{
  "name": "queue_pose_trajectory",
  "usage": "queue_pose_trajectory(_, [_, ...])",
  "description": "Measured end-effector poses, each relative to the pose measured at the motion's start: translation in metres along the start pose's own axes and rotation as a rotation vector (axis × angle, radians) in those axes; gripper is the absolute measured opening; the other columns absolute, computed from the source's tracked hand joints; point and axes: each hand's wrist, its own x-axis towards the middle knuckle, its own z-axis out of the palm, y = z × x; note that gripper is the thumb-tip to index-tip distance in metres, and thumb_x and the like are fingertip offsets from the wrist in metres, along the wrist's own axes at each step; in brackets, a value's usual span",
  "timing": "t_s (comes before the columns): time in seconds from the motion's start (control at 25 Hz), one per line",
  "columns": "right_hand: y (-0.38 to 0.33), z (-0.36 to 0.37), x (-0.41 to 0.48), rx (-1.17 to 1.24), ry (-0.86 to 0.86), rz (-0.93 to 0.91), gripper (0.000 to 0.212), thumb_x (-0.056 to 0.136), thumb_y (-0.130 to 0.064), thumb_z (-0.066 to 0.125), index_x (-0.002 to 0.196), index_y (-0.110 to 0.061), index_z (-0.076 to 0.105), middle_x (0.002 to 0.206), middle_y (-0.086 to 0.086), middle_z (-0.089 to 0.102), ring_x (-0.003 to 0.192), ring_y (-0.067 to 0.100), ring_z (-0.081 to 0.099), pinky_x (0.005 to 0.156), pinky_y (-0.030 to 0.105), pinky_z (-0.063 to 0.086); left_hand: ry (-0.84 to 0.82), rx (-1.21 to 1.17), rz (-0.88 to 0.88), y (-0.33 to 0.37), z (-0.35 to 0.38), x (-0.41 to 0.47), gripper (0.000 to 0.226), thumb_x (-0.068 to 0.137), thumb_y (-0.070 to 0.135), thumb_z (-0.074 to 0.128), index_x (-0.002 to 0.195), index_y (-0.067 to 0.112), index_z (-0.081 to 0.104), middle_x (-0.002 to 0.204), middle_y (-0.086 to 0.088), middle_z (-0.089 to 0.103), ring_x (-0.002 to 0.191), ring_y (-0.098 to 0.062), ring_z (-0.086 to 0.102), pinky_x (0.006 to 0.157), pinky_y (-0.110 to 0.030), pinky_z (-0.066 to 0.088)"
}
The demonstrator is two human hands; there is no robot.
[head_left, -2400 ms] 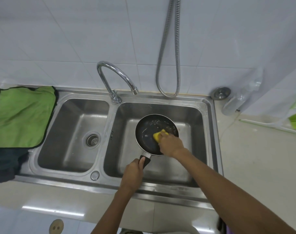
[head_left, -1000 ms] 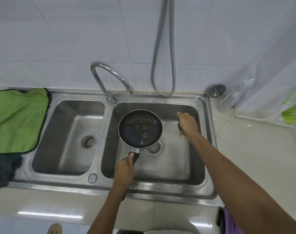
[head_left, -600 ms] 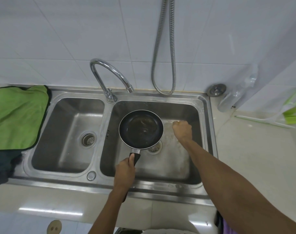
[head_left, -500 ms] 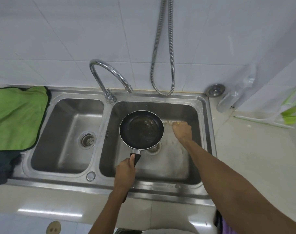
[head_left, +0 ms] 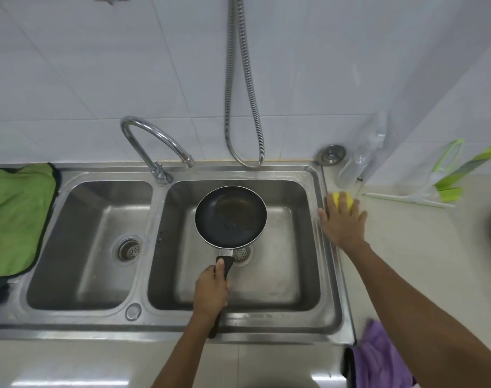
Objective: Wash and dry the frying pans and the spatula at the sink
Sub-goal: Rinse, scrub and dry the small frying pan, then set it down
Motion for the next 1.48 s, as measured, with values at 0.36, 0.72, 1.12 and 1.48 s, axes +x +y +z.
queue_pose_trajectory(0.36, [-0.132,-0.048,-0.179,0.937,-0.567,-0.005,0.037,0.103,-0.053,0.042,0.099,-0.018,0.055,0.085,-0.002,0.066,0.072,0.019,0.069,0.059,0.035,0.061,-0.055,-0.486,-0.179,0.031,0.037,-0.014,0.051,0.11,0.034,0.04,0.08,0.002,0.067,0.065,-0.013,0.067,0.057,-0.026,0.061,0.058,-0.034,0.051])
queue_pose_trajectory(0.72, [-0.131,-0.047,-0.189,0.694,-0.322,-0.214,0.022,0.104,-0.044,0.049,0.09,-0.027,0.048,0.074,-0.007,0.061,0.068,0.007,0.06,0.064,0.024,0.049,-0.138,-0.884,-0.355,0.03,0.052,-0.015,0.048,0.104,0.047,0.049,0.1,0.009,0.078,0.095,-0.012,0.078,0.096,-0.031,0.074,0.102,-0.05,0.055])
queue_pose_trajectory(1.12, [-0.136,-0.058,-0.175,1.044,-0.487,0.003,0.048,0.101,-0.062,0.039,0.106,-0.017,0.053,0.067,0.0,0.059,0.042,0.011,0.05,0.041,0.025,0.041,-0.51,-0.535,-0.013,0.039,0.042,-0.008,0.04,0.101,0.05,0.05,0.105,0.02,0.076,0.099,-0.007,0.077,0.085,-0.026,0.071,0.069,-0.04,0.058])
queue_pose_trajectory(1.48, [-0.112,-0.026,-0.193,1.001,-0.362,-0.071,0.017,0.106,-0.043,0.042,0.109,-0.028,0.049,0.075,0.01,0.065,0.048,0.022,0.054,0.045,0.037,0.044,0.391,0.559,0.629,0.079,-0.113,0.105,0.019,0.1,0.026,0.056,0.099,0.012,0.068,0.099,-0.011,0.066,0.085,-0.033,0.064,0.074,-0.042,0.054])
